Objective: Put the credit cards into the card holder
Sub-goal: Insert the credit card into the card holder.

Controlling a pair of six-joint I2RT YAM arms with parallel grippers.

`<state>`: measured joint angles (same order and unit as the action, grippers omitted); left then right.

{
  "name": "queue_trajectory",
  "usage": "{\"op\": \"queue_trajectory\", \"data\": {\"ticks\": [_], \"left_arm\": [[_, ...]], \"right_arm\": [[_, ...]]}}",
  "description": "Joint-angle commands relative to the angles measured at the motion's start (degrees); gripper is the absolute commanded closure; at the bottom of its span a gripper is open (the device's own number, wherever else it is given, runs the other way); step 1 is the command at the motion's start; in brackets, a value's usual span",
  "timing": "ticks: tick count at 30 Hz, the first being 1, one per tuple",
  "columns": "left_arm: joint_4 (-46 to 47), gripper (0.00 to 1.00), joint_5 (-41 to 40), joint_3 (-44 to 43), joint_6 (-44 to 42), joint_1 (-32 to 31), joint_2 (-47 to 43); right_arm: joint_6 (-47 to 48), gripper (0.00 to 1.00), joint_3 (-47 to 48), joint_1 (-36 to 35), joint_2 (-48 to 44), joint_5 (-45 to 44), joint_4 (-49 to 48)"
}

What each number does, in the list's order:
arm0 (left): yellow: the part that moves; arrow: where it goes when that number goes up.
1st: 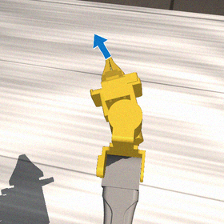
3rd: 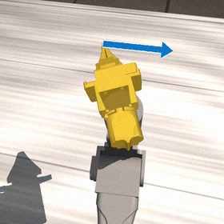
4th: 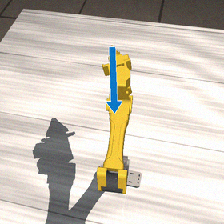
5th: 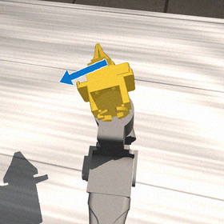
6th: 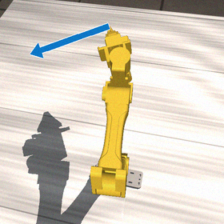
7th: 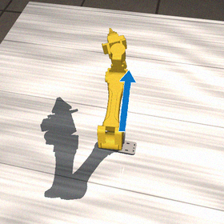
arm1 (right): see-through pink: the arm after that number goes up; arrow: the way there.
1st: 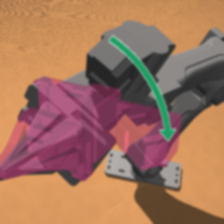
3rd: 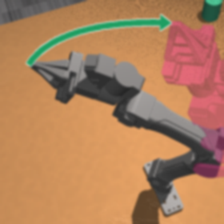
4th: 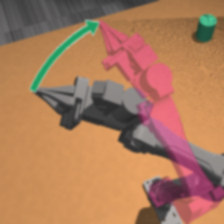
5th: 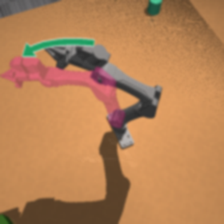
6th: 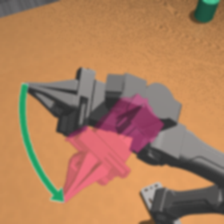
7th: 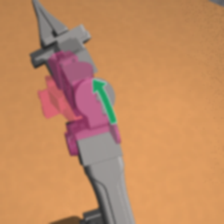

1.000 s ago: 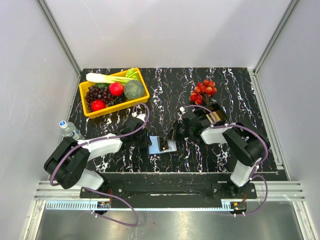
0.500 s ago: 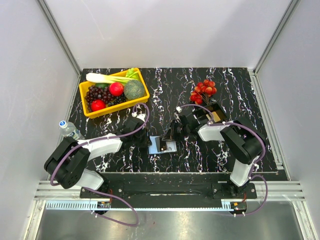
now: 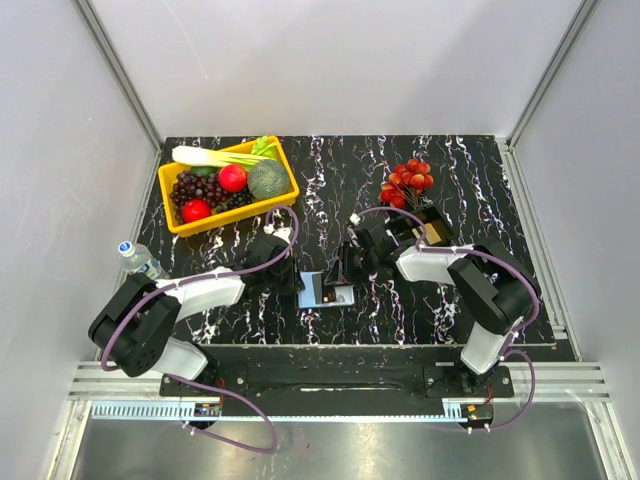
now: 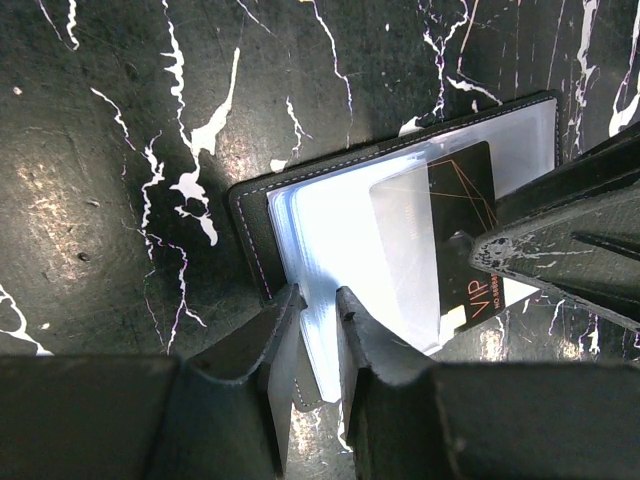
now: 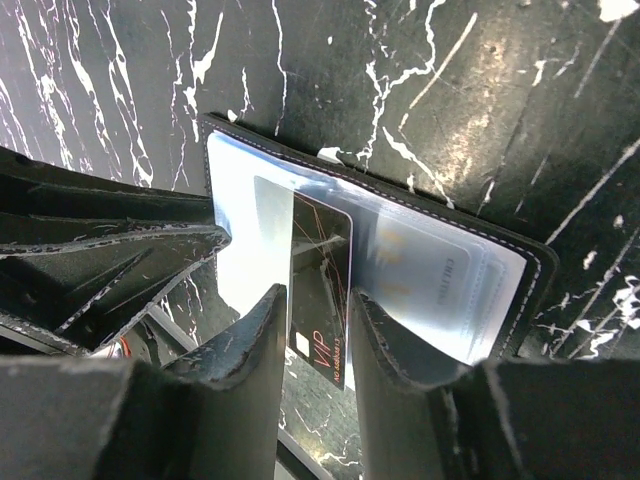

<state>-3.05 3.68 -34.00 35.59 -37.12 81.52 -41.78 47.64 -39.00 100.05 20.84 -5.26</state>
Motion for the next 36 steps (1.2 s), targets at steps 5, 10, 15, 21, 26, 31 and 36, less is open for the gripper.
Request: {"op": "queue_trajectory", "data": {"ticks": [5, 10, 15, 21, 26, 31, 36], "left_arm": [[1.47, 0.75, 1.77, 0.95, 0.62, -0.58, 0.93], [1.55, 0.75, 1.68, 0.95, 0.70, -0.58, 0.84], [1.73, 0.68, 1.68, 1.21, 1.05, -0.58, 0.22], [2.78, 0.64, 2.20, 1.39, 1.50, -0.49, -0.22], [2.79, 0.64, 2.64, 1.65, 1.67, -0.49, -0.22], [2.79, 0.64, 2.91, 1.66, 1.76, -0.41, -0.04], [2.26, 0.64, 1.86, 1.30, 1.32, -0.23, -0.39]], "right_arm": [[1.88, 0.63, 3.95, -1.42, 3.04, 4.82, 1.83], [1.61, 0.62, 5.71, -2.92, 4.89, 6.67, 2.00], [1.09, 0.62, 5.98, -3.36, 5.33, 7.63, 0.78], [-1.63, 0.61, 5.71, -3.36, 6.47, 10.27, -3.26], [-2.78, 0.60, 5.27, -3.36, 7.35, 10.62, -5.20], [-2.69, 0.59, 5.10, -3.36, 7.09, 10.27, -6.25], [-1.91, 0.57, 3.96, -3.45, 3.06, 2.92, -3.11]]}}
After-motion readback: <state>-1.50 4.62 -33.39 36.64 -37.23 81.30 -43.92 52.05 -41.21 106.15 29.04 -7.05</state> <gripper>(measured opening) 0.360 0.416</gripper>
